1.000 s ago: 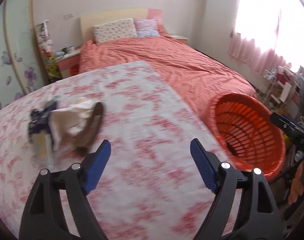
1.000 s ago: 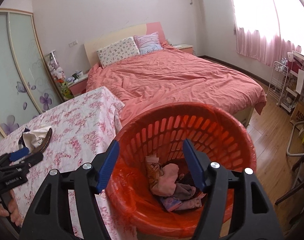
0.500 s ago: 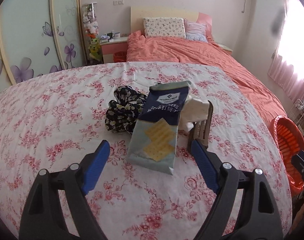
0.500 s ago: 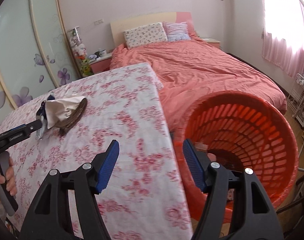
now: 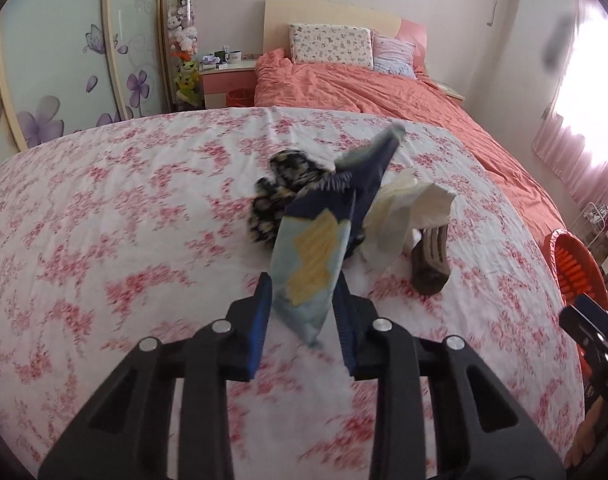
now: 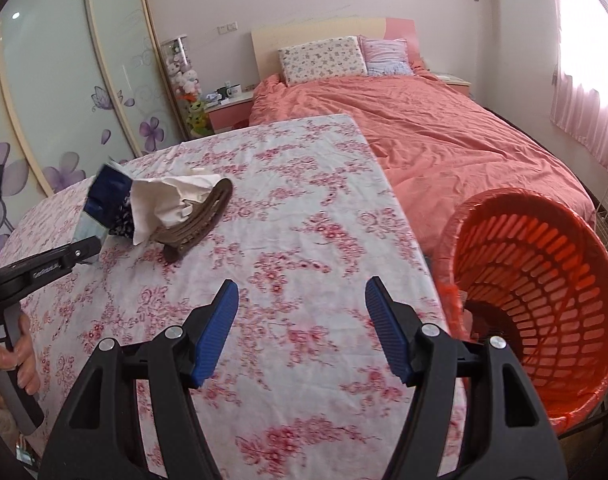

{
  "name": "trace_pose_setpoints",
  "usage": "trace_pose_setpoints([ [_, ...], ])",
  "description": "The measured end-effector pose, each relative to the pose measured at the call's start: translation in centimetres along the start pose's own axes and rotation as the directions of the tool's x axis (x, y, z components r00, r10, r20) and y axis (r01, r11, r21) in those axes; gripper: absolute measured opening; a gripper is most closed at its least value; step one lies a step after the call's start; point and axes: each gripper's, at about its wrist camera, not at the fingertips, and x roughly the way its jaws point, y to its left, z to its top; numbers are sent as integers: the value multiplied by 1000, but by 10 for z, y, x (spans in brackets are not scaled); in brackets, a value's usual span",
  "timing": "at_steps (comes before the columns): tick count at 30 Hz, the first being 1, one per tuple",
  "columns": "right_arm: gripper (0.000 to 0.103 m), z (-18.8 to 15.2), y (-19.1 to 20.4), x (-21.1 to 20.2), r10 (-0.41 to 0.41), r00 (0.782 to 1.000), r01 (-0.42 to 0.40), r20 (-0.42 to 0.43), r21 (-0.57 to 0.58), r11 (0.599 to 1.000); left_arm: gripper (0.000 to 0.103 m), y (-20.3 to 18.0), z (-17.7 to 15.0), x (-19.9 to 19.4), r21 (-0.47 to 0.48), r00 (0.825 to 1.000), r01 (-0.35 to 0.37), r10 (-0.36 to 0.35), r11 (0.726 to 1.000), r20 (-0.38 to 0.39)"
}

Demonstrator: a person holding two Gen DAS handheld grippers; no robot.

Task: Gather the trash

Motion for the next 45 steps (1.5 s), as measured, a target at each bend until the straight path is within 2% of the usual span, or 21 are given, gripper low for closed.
trace_pose_setpoints([
  [2,66,0,9,4,12,1000,-12,-8,-6,1000,21,11,-6,-7,1,1000,-17,17,1000,5],
  [6,66,2,28,14,43,999,-44,-24,-13,999,15,41,-9,-10,-54,1000,-24,24,998,-13],
  [9,66,3,42,20,62,998,-62,-33,-24,998,16,62,-8,-9,-105,1000,-20,18,994,-19],
  [10,66,3,46,22,67,997,-68,-34,-30,997,20,67,-8,-11,-119,1000,-7,6,993,-10],
  [11,66,3,49,23,70,997,-71,-35,-33,997,35,69,-7,-13,-120,1000,6,-6,993,2],
  [13,66,4,55,25,76,996,-77,-39,-39,996,51,68,-7,-18,-109,999,14,-11,994,31],
  [17,66,8,60,28,89,995,-90,-42,-30,996,58,59,2,-14,-80,999,27,-24,996,39],
  [22,66,20,74,40,122,992,-122,-39,5,993,60,55,15,3,-57,1000,14,-13,998,23],
  [28,64,27,93,71,97,992,-99,-82,-10,995,64,58,17,15,-38,1000,-8,8,999,1],
  [31,46,26,95,85,71,989,-73,-127,-11,997,64,59,16,20,-39,1000,-3,3,999,-9],
  [33,34,26,90,81,82,990,-81,-118,10,997,64,59,16,22,-37,1000,4,-4,999,-12],
  [35,31,24,84,75,62,992,-61,-106,5,998,67,58,14,22,-32,1000,9,-9,999,-13],
  [40,31,14,57,60,13,994,-12,-109,8,1000,69,54,18,29,-29,1000,19,-19,999,-18],
  [43,31,13,43,54,27,993,-24,-111,27,999,69,51,20,35,-23,999,23,-23,999,-27],
  [44,33,14,41,53,37,993,-33,-112,39,999,70,49,21,36,-20,999,24,-24,1000,-29],
  [45,43,16,40,53,48,992,-42,-113,49,998,70,48,22,38,-14,999,25,-25,1000,-33],
])
